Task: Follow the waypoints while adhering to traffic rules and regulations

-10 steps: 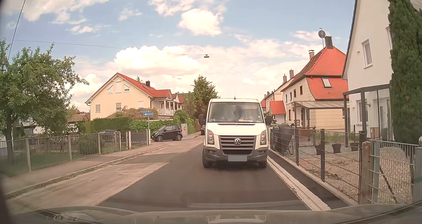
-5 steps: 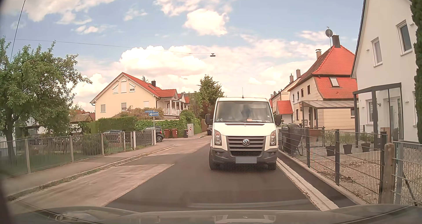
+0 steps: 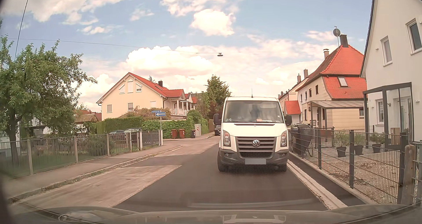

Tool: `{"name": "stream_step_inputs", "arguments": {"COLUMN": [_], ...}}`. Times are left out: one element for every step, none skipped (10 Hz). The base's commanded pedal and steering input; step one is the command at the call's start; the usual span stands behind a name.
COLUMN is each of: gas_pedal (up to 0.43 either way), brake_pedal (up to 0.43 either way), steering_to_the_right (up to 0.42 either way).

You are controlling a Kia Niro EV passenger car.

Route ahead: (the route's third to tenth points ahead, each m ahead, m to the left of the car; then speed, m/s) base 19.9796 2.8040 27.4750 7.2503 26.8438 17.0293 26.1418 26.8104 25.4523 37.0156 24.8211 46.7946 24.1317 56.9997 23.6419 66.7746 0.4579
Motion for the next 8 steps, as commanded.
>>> {"name": "stream_step_inputs", "arguments": {"gas_pedal": [0.000,0.000,0.000,0.000,0.000,0.000,0.000,0.000], "brake_pedal": [0.104,0.079,0.073,0.067,0.024,0.024,0.030,0.049], "steering_to_the_right": [-0.629,-0.663,-0.680,-0.685,-0.685,-0.685,-0.685,-0.685]}}
